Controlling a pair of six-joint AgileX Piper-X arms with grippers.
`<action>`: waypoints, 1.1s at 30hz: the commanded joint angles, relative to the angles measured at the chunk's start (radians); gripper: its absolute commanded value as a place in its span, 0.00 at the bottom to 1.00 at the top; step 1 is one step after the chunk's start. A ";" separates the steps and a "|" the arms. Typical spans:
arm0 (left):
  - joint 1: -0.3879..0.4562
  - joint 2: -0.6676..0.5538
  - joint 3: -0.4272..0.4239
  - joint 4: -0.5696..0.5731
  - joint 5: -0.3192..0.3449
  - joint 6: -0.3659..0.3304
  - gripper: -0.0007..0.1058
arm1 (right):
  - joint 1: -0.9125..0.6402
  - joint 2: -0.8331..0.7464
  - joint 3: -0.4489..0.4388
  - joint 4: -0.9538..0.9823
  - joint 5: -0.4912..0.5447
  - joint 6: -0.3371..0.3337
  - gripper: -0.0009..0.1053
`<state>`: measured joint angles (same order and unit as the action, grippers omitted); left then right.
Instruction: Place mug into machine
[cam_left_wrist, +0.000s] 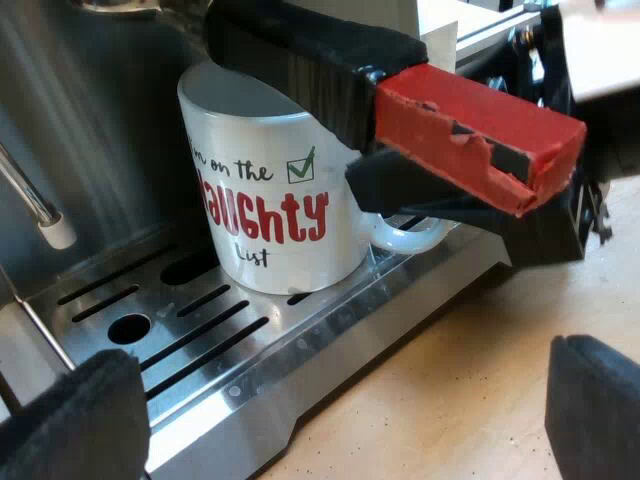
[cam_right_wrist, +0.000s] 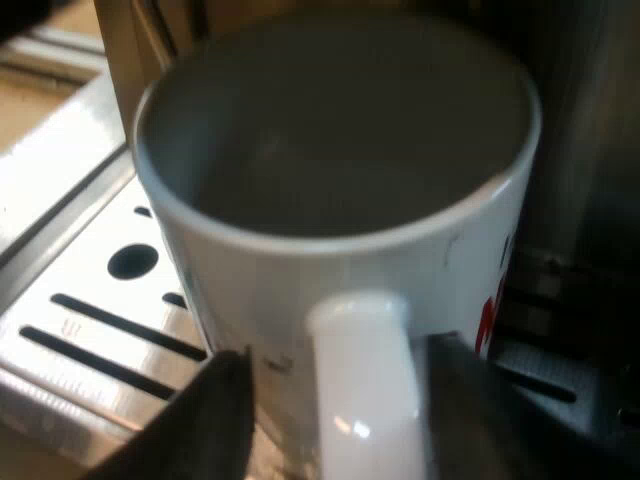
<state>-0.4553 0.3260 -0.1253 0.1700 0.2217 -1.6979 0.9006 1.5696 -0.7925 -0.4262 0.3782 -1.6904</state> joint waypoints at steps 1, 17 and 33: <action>-0.004 0.000 0.001 -0.013 0.001 -0.005 0.77 | 0.014 -0.036 -0.005 -0.001 0.049 -0.003 0.48; -0.004 0.000 0.001 -0.013 -0.001 -0.005 0.77 | 0.091 -0.112 0.096 0.052 0.157 0.072 0.48; -0.004 0.000 0.001 -0.017 -0.001 -0.005 0.77 | 0.021 0.061 0.149 -0.343 0.026 0.024 0.45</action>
<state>-0.4553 0.3260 -0.1253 0.1700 0.2217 -1.6979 0.9288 1.6270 -0.6353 -0.7397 0.4152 -1.6530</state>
